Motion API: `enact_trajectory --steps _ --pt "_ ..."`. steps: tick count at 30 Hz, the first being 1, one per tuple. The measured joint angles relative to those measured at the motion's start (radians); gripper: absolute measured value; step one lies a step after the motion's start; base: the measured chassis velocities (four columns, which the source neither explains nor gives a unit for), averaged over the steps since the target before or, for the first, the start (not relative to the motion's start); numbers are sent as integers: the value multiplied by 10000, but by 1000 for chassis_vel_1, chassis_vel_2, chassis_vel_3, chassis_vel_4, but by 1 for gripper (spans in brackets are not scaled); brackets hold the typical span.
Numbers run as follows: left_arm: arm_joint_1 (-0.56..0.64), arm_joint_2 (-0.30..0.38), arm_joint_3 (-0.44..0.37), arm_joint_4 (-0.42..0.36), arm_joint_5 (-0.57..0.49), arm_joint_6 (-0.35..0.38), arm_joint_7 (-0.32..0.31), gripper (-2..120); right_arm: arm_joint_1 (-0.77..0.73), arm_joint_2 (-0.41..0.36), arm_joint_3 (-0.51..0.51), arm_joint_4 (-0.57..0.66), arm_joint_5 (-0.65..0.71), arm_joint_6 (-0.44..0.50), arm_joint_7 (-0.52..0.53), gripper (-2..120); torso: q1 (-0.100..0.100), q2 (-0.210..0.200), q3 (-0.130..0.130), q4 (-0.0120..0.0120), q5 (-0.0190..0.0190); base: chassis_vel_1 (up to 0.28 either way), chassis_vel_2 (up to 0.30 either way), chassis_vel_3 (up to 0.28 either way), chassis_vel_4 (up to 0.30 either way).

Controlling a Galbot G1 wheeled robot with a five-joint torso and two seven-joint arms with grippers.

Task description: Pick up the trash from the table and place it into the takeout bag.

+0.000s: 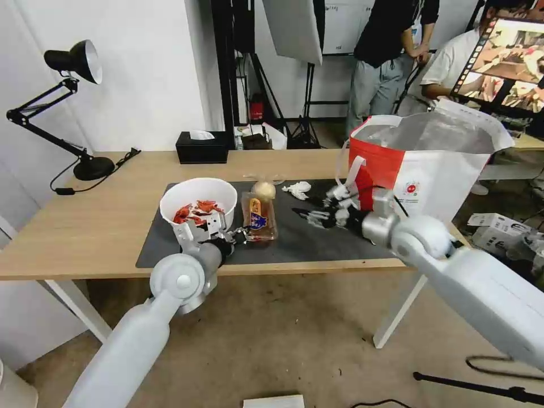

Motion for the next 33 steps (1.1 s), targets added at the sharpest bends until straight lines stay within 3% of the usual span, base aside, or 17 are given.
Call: enact_trajectory --steps 1,3,5,8,10,13,19,23,25,28,29,33 --pt "0 0 0 0 0 0 0 0 0 0 0 0 0 0 0 75 0 0 0 0 0 0 0 0 0" --pt "125 93 -12 -441 -134 0 -94 0 -1588 -306 1342 713 -54 209 100 85 -1 0 -1 -4 -3 0 0 0 0" --pt "263 171 -123 -765 -178 -7 -127 0 -2269 -413 1838 986 -204 364 102 91 -1 1 -2 -8 -5 0 0 0 0" --pt "529 372 -384 -1345 -351 -84 -265 0 -3416 -416 2616 1366 -565 770 98 99 -1 1 0 6 -2 0 0 0 0" --pt "543 431 -435 -1507 -451 -112 -288 0 -3874 -383 2926 1520 -709 957 102 100 0 1 0 6 -3 0 0 0 0" --pt "322 710 -463 -1940 -849 -157 -353 0 -5409 -142 3939 1890 -1454 2050 157 100 -1 1 0 2 -3 0 0 0 0" --pt "-858 935 100 -2171 -1435 -251 -794 0 -7503 723 5286 2586 -2206 2562 137 100 -1 0 1 3 -6 0 0 0 0" --pt "-2741 792 1191 -1839 -2103 -399 -1254 0 -9148 1817 6144 3097 -2884 2923 -188 100 -1 0 1 -2 -4 0 0 0 0" --pt "-3044 722 1380 -1743 -2196 -412 -1319 0 -9359 2016 6269 3158 -3007 2978 -266 100 0 0 1 0 -6 0 0 0 0" --pt "-5212 31 2618 -797 -2687 -470 -1739 0 -10092 2963 6682 3405 -3561 3241 -531 100 1 -1 2 0 -5 0 0 0 0" --pt "-5212 31 2618 -797 -2687 -470 -1739 0 -10092 2963 6682 3405 -3561 3241 -531 100 1 -1 2 0 -5 0 0 0 0" --pt "-7139 -898 3771 283 -2997 -610 -2155 0 -10412 3764 6746 3554 -3935 3365 -652 100 2 -1 2 -1 -1 0 0 0 0"
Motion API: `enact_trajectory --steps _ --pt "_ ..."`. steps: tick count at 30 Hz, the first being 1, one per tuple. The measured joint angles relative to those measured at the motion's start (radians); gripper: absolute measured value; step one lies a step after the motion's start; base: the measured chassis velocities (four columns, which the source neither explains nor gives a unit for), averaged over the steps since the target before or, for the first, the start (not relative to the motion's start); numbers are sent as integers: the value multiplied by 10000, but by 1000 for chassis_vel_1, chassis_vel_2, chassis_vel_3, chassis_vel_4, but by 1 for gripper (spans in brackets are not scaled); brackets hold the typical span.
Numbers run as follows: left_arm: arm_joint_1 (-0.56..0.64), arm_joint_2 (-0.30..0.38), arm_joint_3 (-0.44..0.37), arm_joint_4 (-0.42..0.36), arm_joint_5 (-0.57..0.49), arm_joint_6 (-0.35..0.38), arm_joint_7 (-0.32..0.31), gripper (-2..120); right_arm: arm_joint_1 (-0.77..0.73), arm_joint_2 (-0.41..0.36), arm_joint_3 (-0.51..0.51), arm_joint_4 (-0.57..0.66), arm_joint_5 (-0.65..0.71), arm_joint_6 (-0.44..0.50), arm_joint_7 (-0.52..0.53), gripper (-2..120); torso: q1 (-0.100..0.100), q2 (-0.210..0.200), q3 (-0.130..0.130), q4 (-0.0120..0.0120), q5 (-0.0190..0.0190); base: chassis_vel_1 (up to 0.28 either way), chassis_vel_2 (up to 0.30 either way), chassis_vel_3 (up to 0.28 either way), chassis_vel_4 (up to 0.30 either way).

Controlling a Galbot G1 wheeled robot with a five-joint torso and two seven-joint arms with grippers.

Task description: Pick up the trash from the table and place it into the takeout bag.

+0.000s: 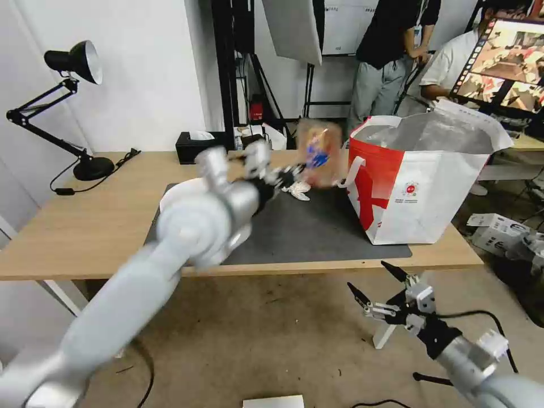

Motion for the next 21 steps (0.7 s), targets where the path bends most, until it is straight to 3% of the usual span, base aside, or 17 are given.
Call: enact_trajectory --steps 2,4,5,10,11,13,17,19,21 --pt "-387 -303 262 343 1 -58 -53 0 -21 187 -1 28 -48 6 -6 100 0 0 -1 0 2 0 0 0 0" --pt "-1183 -1117 730 1371 346 -98 -83 0 -37 488 -41 67 -155 7 -14 100 0 0 0 0 -1 0 0 0 0" --pt "-1183 -1117 730 1371 346 -98 -83 0 -37 488 -41 67 -155 7 -14 100 0 0 0 0 -1 0 0 0 0" --pt "-2240 -2358 1105 3270 1030 -65 296 0 -22 803 -104 106 -248 6 -34 100 0 0 1 6 -1 0 0 0 0" --pt "-2240 -2358 1105 3270 1030 -65 296 0 -22 803 -104 106 -248 6 -34 100 0 0 1 6 -1 0 0 0 0" --pt "-2576 -3067 1229 4231 1460 -8 597 0 -14 924 -109 128 -268 0 -37 100 0 -1 0 3 0 0 0 0 0" --pt "-2815 -3879 1360 5326 2176 56 1090 0 -23 1057 -112 180 -304 -11 -42 100 0 -1 0 0 0 0 0 0 0" --pt "-2851 -4002 1394 5544 2364 57 1190 0 -21 1087 -120 193 -305 -14 -45 100 0 0 0 0 0 0 0 0 0" --pt "-2933 -4121 1657 6039 3130 17 1816 0 4 1157 -156 209 -313 -30 -50 100 0 0 0 3 0 0 0 0 0"
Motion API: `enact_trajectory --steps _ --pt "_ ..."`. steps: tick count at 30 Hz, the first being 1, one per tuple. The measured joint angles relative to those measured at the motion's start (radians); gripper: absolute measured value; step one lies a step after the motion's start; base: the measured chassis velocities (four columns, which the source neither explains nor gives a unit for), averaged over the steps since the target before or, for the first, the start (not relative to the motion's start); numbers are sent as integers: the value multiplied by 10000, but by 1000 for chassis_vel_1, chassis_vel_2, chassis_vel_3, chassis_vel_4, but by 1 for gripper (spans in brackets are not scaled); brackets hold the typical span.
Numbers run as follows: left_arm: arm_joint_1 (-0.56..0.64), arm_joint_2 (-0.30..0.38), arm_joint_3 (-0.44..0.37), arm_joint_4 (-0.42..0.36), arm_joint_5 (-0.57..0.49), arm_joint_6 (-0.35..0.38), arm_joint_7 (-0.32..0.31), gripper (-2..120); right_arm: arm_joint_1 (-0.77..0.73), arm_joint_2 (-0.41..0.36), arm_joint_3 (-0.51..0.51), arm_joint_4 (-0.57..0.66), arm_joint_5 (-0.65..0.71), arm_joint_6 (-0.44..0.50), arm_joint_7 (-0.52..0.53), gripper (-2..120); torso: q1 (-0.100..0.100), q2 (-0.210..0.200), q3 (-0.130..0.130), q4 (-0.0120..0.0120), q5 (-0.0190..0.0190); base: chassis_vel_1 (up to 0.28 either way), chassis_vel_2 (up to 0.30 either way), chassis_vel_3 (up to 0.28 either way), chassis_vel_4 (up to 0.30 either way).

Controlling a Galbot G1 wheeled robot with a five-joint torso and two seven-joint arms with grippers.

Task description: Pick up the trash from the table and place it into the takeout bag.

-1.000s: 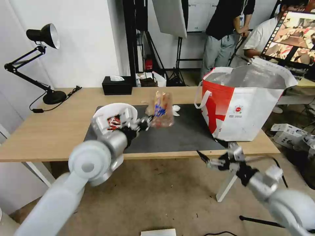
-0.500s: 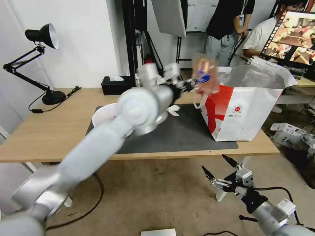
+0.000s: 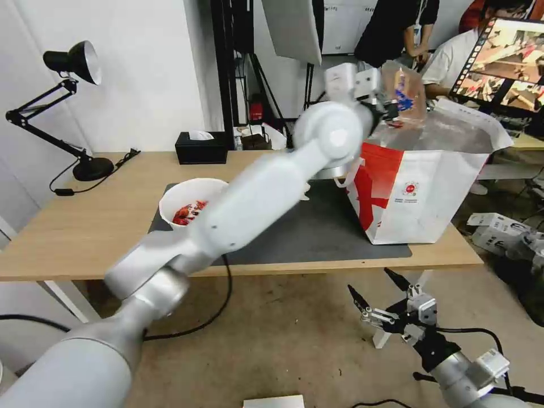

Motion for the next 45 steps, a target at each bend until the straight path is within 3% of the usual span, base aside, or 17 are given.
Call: enact_trajectory --steps 2,5,6,9,18,22,25,26,28,30,32,36,38,39,41,42,45 --pt "0 -1 145 175 465 -4 345 0 13 27 -10 15 -1 -2 -1 100 0 0 0 1 0 0 0 0 0" --pt "31 35 539 761 2367 -116 1504 1 37 87 -24 48 0 -12 -3 100 0 0 1 2 -2 0 0 0 0" --pt "31 35 539 761 2367 -116 1504 1 37 87 -24 48 0 -12 -3 100 0 0 1 2 -2 0 0 0 0" --pt "21 120 903 964 3588 -71 2257 13 59 90 -14 51 18 -22 -2 100 0 0 1 1 -2 0 0 0 0" --pt "-99 97 920 1022 3698 184 2382 44 159 101 -21 50 56 -46 18 100 0 0 0 -2 -2 0 0 0 0" --pt "12 334 421 458 3007 207 1787 57 307 101 -44 47 84 -69 58 100 0 0 -1 -3 -3 0 0 0 0" --pt "628 1202 -183 -1032 2273 175 862 73 563 92 -85 65 231 -151 261 100 -1 1 -2 -3 -4 0 0 0 0" --pt "628 1202 -183 -1032 2273 175 862 73 563 92 -85 65 231 -151 261 100 -1 1 -2 -3 -4 0 0 0 0" --pt "1268 2061 -399 -2017 2248 -88 457 83 695 97 -114 66 339 -256 410 100 -1 0 -1 7 -7 0 0 0 0" --pt "1644 2476 -432 -2497 2399 -274 409 88 744 129 -101 67 368 -278 463 100 -1 0 0 11 -10 0 0 0 0" --pt "2376 3314 -552 -3435 2744 -556 348 97 847 178 -60 42 395 -287 593 100 -1 0 -1 1 -10 0 0 0 0" --pt "2990 3989 -756 -4256 3102 -854 376 99 936 179 -49 -8 428 -288 754 100 -1 1 -2 -4 -6 0 0 0 0" --pt "4030 4819 -1309 -5209 3505 -1240 412 100 1056 128 -23 -84 456 -287 932 100 -1 1 -1 -1 -9 0 0 0 0" --pt "4030 4819 -1309 -5209 3505 -1240 412 100 1056 128 -23 -84 456 -287 932 100 -1 1 -1 -1 -9 0 0 0 0" --pt "5255 5672 -2089 -6080 3752 -1496 572 100 1176 99 -23 -108 471 -278 1061 100 -1 1 -2 -2 -9 0 0 0 0" --pt "5255 5672 -2089 -6080 3752 -1496 572 100 1176 99 -23 -108 471 -278 1061 100 -1 1 -2 -2 -9 0 0 0 0" --pt "7940 7027 -4296 -7601 4322 -1634 1159 100 1217 74 0 -69 488 -259 1129 100 -1 1 -2 4 -10 0 0 0 0"
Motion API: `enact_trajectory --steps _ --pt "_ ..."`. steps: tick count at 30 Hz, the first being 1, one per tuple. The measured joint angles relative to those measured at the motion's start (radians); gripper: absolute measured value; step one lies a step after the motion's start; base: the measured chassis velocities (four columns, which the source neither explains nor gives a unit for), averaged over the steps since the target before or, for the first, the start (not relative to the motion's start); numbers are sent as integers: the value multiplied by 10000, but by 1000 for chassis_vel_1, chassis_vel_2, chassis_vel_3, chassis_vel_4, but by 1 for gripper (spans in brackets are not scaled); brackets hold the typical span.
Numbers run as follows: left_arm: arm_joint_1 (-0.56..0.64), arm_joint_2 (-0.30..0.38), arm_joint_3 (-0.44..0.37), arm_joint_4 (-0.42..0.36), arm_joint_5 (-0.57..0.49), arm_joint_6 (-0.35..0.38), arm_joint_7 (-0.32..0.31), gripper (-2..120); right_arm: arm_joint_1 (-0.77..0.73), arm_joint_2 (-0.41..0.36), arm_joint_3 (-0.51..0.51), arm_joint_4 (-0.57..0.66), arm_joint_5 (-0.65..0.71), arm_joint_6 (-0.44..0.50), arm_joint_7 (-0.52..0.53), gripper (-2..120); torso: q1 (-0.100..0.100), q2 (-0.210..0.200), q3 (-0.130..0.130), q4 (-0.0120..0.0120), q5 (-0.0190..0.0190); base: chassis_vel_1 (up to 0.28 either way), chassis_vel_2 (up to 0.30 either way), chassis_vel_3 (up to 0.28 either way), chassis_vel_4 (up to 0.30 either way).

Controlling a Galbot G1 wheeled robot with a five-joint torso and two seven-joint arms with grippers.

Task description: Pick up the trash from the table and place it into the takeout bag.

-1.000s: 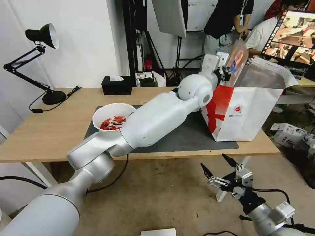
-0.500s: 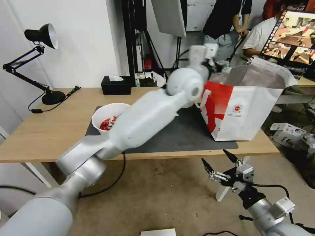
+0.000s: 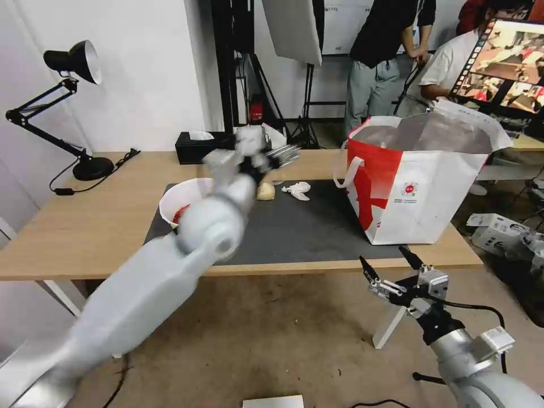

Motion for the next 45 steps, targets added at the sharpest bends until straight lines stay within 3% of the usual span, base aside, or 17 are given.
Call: enact_trajectory --steps 1,2,4,5,7,8,9,11,13,14,16,17,19,20,23,29,45 --pt "0 0 0 0 0 0 0 100 0 0 0 0 0 0 0 100 0 0 0 0 0 0 0 0 0" --pt "838 380 -548 -412 171 -137 66 100 -20 45 30 21 -6 46 -3 100 -1 1 -1 14 1 0 0 0 0" --pt "2133 788 -1458 -1045 533 -324 138 100 -149 261 97 59 -35 163 -9 100 -2 1 -1 -4 2 0 0 0 0" --pt "2133 788 -1458 -1045 533 -324 138 100 -149 261 97 59 -35 163 -9 100 -2 1 -1 -4 2 0 0 0 0" --pt "2908 821 -2058 -1412 835 -394 234 100 -173 326 113 90 -55 196 -10 100 -2 1 -1 -7 8 0 0 0 0" --pt "3865 654 -2776 -1789 1213 -444 410 100 -179 357 122 128 -73 212 -10 100 -1 1 -1 -7 6 0 0 0 0" --pt "3865 654 -2776 -1789 1213 -444 410 100 -179 357 122 128 -73 212 -10 100 -1 1 -1 -7 6 0 0 0 0" --pt "6065 -170 -4078 -2415 2392 -757 974 100 -189 397 125 221 -101 218 0 100 -1 1 0 -5 6 0 0 0 0" --pt "6527 -406 -4301 -2510 2662 -823 1129 100 -195 411 125 240 -118 218 7 100 -1 1 0 -2 3 0 0 0 0" --pt "7835 -1139 -4839 -2794 3531 -1130 1529 100 -226 478 101 313 -171 219 73 100 -2 1 -2 -2 5 0 0 0 0" --pt "8890 -1949 -5116 -3046 4391 -1493 1886 100 -297 574 72 406 -307 219 164 100 -2 2 -1 -2 7 0 0 0 0" --pt "8890 -1949 -5116 -3046 4391 -1493 1886 100 -297 574 72 406 -307 219 164 100 -2 2 -1 -2 7 0 0 0 0" --pt "9866 -2894 -5135 -3194 5554 -2077 2282 100 -415 746 67 527 -510 225 264 100 -2 1 0 -4 10 0 0 0 0" --pt "9866 -2894 -5135 -3194 5554 -2077 2282 100 -415 746 67 527 -510 225 264 100 -2 1 0 -4 10 0 0 0 0" --pt "11110 -4347 -4639 -3223 7319 -3070 2866 100 -665 1118 113 807 -927 235 701 100 -2 1 0 -3 9 0 0 0 0" --pt "11750 -5350 -4178 -3306 8345 -3459 3193 100 -1031 1603 174 1109 -1420 278 945 100 -1 0 0 -5 9 0 0 0 0" --pt "11773 -5224 -4210 -3486 8236 -3076 3296 100 -881 1579 54 881 -1557 392 1166 100 1 -1 1 -5 7 0 0 0 0"
